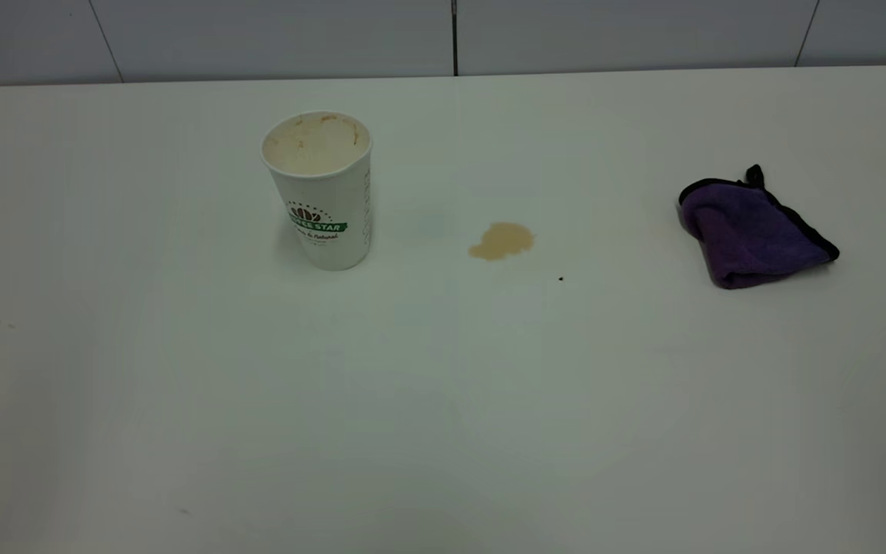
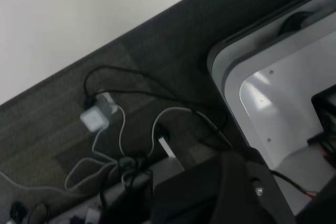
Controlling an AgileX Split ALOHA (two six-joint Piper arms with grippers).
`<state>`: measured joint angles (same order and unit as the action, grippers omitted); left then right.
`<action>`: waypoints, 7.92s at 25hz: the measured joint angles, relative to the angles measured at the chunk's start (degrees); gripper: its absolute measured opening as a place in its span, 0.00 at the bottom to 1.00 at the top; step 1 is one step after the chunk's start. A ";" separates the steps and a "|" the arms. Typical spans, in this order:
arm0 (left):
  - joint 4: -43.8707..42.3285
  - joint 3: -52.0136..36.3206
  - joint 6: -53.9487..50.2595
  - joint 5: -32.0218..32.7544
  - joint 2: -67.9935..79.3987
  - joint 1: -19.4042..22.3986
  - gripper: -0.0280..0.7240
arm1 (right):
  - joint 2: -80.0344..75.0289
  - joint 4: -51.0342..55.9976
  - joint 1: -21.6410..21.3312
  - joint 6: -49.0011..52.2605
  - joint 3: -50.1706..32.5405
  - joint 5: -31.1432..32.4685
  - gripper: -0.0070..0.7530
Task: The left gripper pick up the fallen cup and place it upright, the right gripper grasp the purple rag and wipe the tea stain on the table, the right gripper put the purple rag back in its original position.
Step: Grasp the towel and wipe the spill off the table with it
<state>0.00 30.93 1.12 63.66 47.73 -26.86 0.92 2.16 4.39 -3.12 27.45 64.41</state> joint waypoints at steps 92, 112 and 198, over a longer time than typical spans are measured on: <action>0.00 -2.99 1.24 1.33 -48.84 26.99 0.70 | -112.92 21.08 0.00 -35.00 33.71 -41.65 0.77; 0.00 -2.99 1.24 1.33 -48.84 26.99 0.70 | -143.48 7.39 0.00 -27.84 62.77 -36.04 0.76; 0.00 -2.99 1.33 1.33 -48.84 26.99 0.70 | -153.64 6.79 0.93 -20.41 86.22 -9.26 0.08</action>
<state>0.00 27.93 2.45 64.99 -1.10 0.13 -152.72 8.95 5.32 -23.52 113.67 55.15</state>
